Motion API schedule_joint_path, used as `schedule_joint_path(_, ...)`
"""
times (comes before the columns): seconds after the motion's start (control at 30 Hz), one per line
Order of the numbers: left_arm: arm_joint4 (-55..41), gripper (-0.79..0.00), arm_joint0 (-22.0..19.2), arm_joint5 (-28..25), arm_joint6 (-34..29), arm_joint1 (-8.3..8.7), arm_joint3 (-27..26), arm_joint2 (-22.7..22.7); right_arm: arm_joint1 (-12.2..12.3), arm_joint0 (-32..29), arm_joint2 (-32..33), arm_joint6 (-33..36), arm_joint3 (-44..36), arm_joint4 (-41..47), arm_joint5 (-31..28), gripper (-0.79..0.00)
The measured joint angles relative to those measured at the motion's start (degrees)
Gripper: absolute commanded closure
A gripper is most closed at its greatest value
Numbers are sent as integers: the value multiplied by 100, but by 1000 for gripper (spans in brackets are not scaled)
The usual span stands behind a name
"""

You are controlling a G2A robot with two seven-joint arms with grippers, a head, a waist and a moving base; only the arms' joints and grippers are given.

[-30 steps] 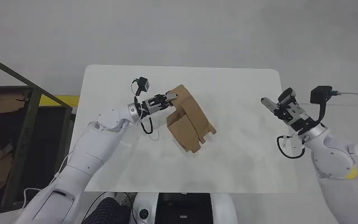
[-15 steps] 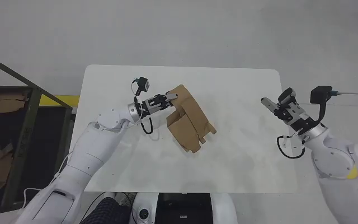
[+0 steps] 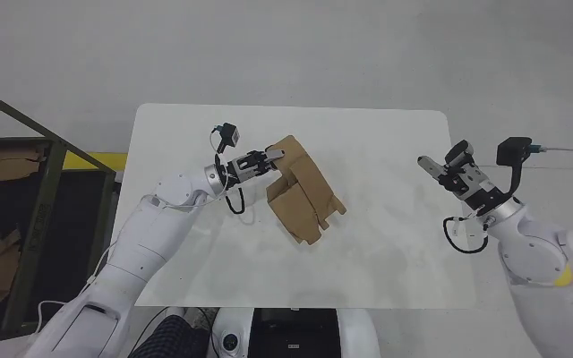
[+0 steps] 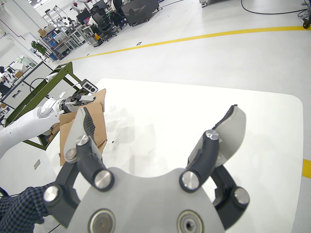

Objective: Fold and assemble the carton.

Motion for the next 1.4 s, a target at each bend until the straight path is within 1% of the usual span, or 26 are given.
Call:
schedule_joint_path(0.93,0,0,0,0,0,0,0,0,-12,-17,-27,-15,-13,73,17,-785)
schedule_joint_path(1.2,0,0,0,0,0,0,0,0,-34,-103,-320,548,-247,330,-262,-785)
schedule_joint_path(1.4,0,0,0,0,0,0,0,0,-77,-148,-744,892,-482,862,-372,-785)
